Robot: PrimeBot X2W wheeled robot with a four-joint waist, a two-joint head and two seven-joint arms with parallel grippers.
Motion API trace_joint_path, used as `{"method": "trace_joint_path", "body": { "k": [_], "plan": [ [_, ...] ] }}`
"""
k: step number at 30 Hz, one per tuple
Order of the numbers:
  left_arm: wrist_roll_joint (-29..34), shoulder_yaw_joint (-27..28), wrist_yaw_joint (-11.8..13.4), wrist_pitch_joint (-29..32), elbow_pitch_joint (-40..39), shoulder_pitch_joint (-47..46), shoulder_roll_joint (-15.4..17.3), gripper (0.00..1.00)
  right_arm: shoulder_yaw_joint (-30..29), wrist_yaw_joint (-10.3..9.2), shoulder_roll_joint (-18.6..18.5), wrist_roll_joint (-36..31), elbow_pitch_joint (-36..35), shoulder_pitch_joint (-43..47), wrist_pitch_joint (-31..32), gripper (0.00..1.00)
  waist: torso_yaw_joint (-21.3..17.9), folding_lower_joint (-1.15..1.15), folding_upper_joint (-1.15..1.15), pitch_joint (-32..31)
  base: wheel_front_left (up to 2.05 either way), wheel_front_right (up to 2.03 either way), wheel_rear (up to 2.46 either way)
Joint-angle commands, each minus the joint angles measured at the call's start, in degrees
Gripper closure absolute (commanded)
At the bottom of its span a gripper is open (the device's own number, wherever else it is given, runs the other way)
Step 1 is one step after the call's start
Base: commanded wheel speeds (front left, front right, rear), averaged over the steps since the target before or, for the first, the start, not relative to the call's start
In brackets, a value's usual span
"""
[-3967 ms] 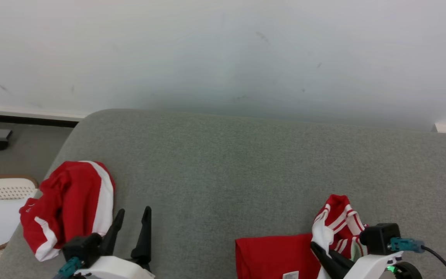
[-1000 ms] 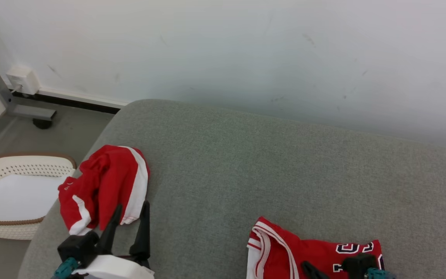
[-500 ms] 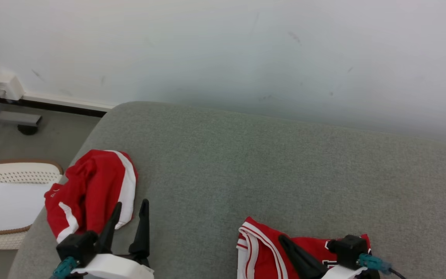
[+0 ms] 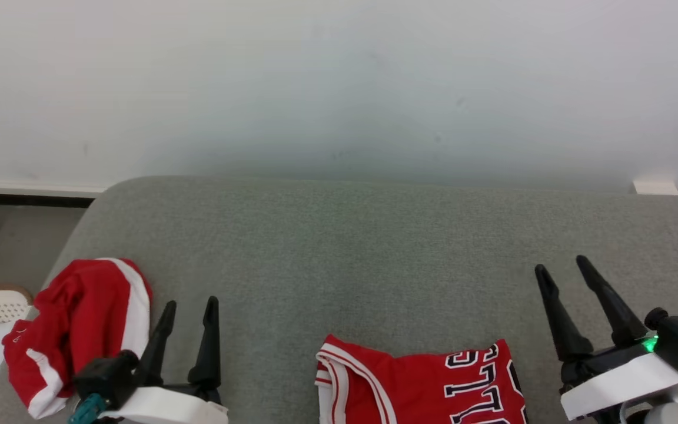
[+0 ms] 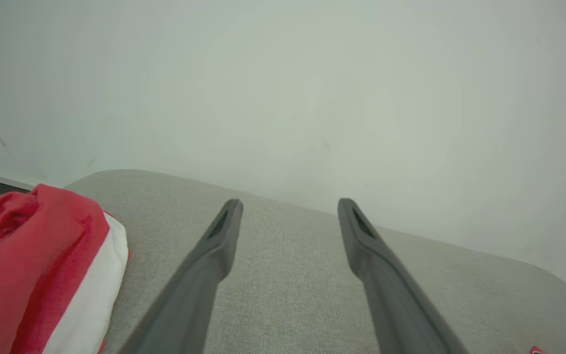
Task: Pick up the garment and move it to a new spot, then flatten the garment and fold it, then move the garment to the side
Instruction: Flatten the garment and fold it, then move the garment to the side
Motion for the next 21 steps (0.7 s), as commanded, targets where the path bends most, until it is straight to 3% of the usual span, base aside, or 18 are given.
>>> {"method": "trace_joint_path", "body": {
  "k": [1,9,21],
  "plan": [
    [0.7,0.1,-0.1,0.0,-0.1,0.6,0.2,0.00,-1.8,-0.12,-0.2,-0.9,-1.3,1.2,0.0,0.00,-1.8,0.00,0.00,0.2,0.00,0.00,0.00],
    [3.3,1.1,0.1,0.0,-1.7,0.8,0.1,0.00,-7.6,-0.13,0.2,-5.3,-3.1,7.2,-2.8,0.00,-5.2,0.00,0.00,0.2,0.00,0.00,0.00],
    [4.1,2.0,0.4,0.0,-1.3,2.6,0.1,0.00,-8.8,-0.13,2.4,-7.1,-1.9,10.9,-5.1,0.00,-7.1,0.00,0.00,0.5,0.00,0.00,0.00]
  ]
}}
